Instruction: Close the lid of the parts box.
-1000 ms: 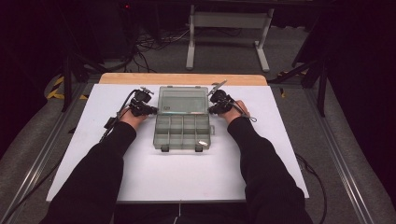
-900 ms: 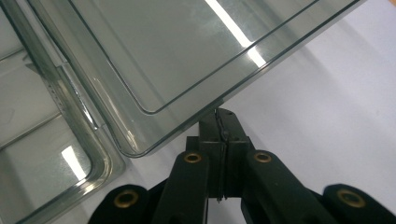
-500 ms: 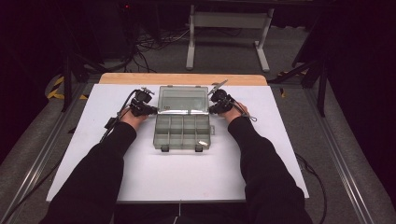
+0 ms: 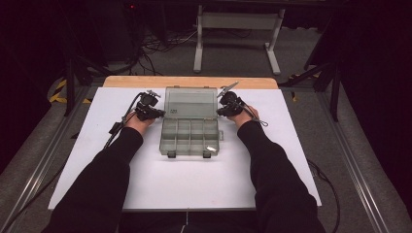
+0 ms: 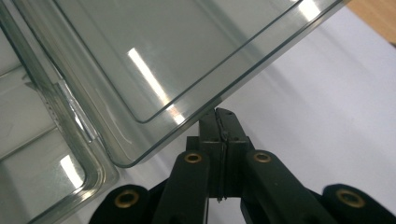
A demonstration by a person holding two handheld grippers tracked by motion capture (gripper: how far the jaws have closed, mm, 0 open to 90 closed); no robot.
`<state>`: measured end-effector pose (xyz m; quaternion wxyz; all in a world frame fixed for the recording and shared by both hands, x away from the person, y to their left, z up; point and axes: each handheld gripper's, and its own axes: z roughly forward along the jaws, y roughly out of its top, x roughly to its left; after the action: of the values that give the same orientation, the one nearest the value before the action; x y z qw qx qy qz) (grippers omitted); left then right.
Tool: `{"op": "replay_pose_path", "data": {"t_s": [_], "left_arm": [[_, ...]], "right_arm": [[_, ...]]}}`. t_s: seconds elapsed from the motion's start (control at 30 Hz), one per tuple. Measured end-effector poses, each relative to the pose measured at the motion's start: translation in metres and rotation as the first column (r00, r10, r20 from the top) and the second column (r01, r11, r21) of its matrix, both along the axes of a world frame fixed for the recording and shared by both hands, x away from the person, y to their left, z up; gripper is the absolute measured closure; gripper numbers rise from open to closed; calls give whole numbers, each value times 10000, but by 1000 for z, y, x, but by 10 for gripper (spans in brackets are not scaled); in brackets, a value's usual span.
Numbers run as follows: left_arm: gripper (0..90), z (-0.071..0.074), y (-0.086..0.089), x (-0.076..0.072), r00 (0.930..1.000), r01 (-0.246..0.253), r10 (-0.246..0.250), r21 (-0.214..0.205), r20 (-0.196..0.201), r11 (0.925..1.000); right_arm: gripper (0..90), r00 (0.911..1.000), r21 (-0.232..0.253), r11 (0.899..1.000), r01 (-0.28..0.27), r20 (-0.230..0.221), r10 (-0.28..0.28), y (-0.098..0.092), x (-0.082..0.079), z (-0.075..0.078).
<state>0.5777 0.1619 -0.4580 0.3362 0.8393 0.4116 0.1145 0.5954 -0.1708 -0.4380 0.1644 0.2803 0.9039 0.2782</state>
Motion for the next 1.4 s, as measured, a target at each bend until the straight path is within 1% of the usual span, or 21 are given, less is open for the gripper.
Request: {"op": "replay_pose_path", "data": {"t_s": [0.07,0.13,0.33,0.37,0.43,0.53,0.7,0.87,1.1,1.17,1.4], "left_arm": [[898,1,0,0,9999,-47,46,52,142,10000],[897,1,-1,-1,9998,-124,123,59,157,9999],[897,2,-1,-3,9995,-143,141,70,285,9999],[898,3,-1,-3,9992,-183,180,91,361,9998],[897,4,-1,-4,9992,-192,193,-11,357,9998],[897,6,0,-5,9987,-180,180,-12,476,9998],[898,8,0,-6,9982,-210,214,-75,569,9998],[897,9,0,-7,9974,-243,240,36,683,9997],[898,9,-1,-8,9964,-338,340,-48,777,9994],[898,10,-1,-8,9956,-365,364,-4,864,9993],[898,11,-1,-8,9953,-414,419,-76,874,9991]], "right_arm": [[900,9999,87,10000,31,126,-32,-1,0,2],[900,9998,228,9997,12,218,-17,-3,0,4],[900,9995,272,9996,37,307,-45,-3,-1,5],[900,9994,270,9996,31,340,-41,-3,-1,6],[900,9992,320,9995,-11,388,-1,-3,-2,7],[900,9992,389,9992,7,406,-23,-3,-3,9],[900,9986,470,9989,-5,525,-20,-4,-4,11],[900,9979,557,9984,-31,654,-5,-4,-4,13],[900,9974,622,9981,14,721,-59,-5,-5,15],[900,9971,633,9980,-3,762,-45,-6,-5,15],[900,9964,748,9972,-39,842,-24,-7,-7,18]]}}
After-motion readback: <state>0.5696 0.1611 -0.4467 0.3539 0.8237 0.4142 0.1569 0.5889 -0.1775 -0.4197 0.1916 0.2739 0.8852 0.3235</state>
